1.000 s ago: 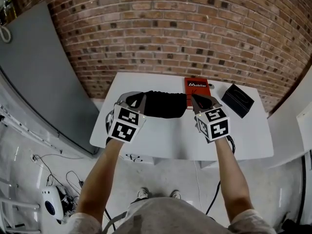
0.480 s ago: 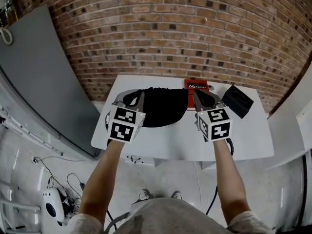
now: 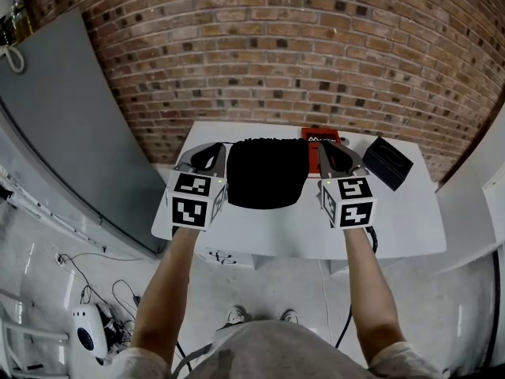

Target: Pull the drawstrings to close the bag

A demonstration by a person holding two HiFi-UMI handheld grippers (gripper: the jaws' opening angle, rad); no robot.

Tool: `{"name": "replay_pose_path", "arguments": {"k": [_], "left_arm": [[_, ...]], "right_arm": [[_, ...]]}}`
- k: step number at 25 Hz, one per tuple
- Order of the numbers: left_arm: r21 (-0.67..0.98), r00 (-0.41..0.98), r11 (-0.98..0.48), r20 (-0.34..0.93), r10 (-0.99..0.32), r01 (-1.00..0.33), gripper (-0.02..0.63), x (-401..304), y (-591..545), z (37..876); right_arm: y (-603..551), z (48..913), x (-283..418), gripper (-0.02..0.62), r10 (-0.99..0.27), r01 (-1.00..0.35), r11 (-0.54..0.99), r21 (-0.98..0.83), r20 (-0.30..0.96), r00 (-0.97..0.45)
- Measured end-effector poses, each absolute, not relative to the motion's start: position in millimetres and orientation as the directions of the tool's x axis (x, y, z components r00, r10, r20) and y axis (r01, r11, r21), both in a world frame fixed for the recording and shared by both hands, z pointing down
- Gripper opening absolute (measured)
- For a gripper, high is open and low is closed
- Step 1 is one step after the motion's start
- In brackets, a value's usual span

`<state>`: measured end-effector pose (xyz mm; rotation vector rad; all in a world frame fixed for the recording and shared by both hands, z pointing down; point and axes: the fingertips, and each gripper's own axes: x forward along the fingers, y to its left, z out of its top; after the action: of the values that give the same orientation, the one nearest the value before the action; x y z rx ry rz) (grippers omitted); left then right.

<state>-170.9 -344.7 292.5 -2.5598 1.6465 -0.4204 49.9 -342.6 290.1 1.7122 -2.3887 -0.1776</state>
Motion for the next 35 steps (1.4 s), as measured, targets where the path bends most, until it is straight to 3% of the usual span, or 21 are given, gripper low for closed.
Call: {"name": "replay_pose_path", "arguments": {"k": [35], "left_arm": [[-0.146, 0.233, -0.262, 0.188, -0.954, -0.954, 0.006, -235, -350, 312]], "right_arm": [[-347, 298, 109, 0.012, -0.981, -0.973, 0.187, 0.133, 0.077, -0.178]]}}
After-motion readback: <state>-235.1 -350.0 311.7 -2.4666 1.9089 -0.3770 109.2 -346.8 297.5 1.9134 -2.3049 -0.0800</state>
